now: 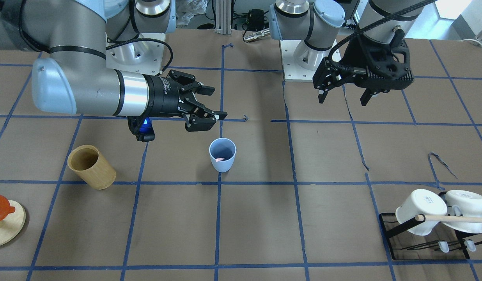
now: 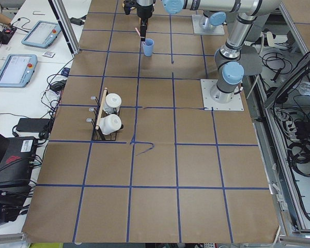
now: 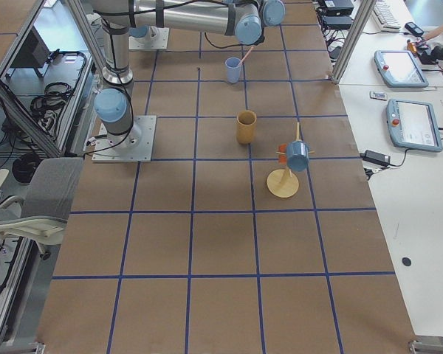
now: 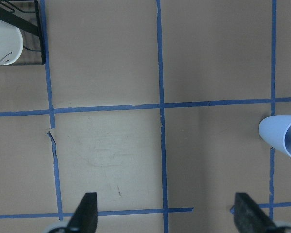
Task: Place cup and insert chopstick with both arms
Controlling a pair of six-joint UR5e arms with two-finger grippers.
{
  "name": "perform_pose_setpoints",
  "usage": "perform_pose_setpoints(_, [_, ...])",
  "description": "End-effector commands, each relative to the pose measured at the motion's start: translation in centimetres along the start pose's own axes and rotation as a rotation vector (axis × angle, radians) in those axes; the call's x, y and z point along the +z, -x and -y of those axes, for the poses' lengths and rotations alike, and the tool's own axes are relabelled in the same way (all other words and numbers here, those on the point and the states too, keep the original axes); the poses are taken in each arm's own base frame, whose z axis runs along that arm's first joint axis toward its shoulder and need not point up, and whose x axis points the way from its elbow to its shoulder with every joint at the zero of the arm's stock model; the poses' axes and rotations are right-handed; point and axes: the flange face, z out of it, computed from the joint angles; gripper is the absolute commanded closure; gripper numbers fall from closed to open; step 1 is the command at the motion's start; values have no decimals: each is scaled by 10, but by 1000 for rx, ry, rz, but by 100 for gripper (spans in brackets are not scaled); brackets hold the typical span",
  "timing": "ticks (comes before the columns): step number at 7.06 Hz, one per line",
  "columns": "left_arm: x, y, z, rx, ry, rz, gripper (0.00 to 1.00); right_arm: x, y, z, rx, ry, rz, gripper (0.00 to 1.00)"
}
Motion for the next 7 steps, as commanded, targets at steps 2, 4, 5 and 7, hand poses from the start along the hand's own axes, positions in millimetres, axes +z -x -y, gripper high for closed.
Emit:
perform_pose_setpoints(2, [1,1,0,-1,2,-4,0,-49,-27,-18,-190,-393,-99,0])
perform_pose_setpoints(4, [1,3,0,-4,4,-4,0,-80,-41,-18,-487,-622,-313,0])
perform_pose_setpoints(5, [1,3,0,-4,4,-4,0,-87,-47,-18,-629,-673,-420,0])
perform_pose_setpoints(7, [2,2,-1,-2,5,-4,0,-102,-43,-11,-868,-693,-467,0])
